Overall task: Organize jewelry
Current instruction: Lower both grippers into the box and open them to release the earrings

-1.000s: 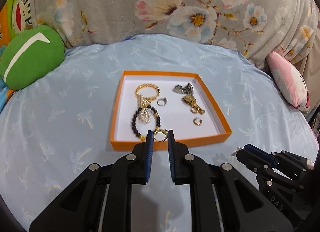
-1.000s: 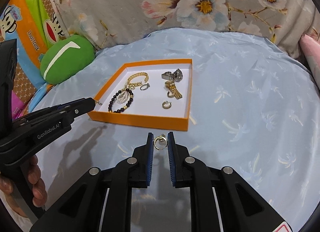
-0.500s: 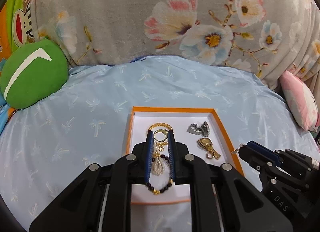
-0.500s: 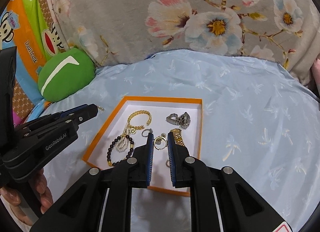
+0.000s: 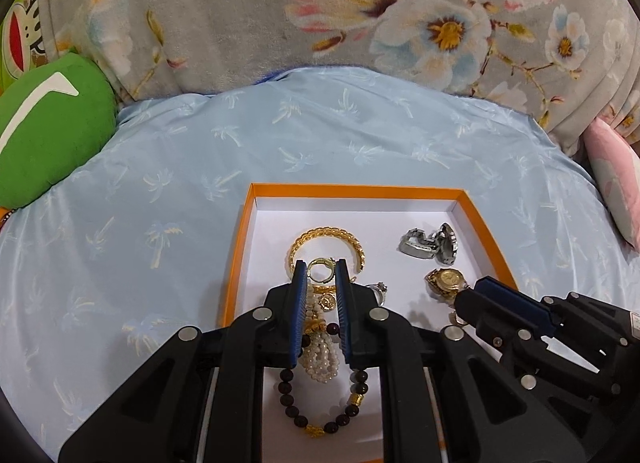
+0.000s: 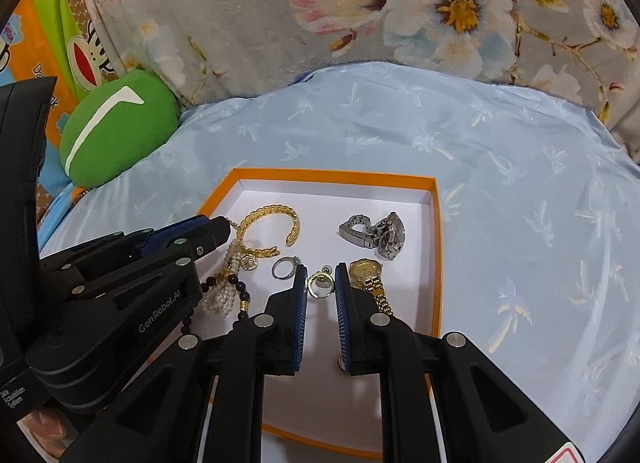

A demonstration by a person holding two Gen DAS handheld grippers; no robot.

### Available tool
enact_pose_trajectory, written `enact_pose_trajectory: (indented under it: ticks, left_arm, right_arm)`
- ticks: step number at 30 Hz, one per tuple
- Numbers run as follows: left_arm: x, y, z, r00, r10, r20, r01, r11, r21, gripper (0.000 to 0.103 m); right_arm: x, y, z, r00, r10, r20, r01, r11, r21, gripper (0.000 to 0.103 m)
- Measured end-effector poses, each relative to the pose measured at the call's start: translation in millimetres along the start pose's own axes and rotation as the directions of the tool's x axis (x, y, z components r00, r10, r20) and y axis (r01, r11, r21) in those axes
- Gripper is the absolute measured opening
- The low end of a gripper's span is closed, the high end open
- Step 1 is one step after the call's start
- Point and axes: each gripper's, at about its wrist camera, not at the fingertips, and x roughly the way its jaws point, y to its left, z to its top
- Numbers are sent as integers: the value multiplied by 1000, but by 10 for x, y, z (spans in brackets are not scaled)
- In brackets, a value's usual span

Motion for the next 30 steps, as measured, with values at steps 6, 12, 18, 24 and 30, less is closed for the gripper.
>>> enact_pose_trajectory:
  ticks: [6,12,18,24,30]
  left_arm:
    - [67,18,-1,1000,5,-5,-5,1000,-3,13]
    - [109,20,-19,1000,9,-11,-9,1000,0,14]
    - [153,44,-39,1000,14,-18,-14,1000,-3,14]
    - [177,38,-56,1000,16,-22,-16,1000,4,14]
    - [189,28,-66,1000,16,-24,-15,1000,10,14]
  right_arm:
    - [63,0,-7,1000,-2,-6,2,1000,-3,13]
    - [93,-14,-11,1000,-1,-10,1,1000,-2,13]
    - [120,-18,-15,1000,-2,-13,2,1000,1,13]
    - [155,-14,-16,1000,-3,-20,3,1000,-5,13]
    - [189,-12,-31,1000,-4,-28,4,1000,-5,14]
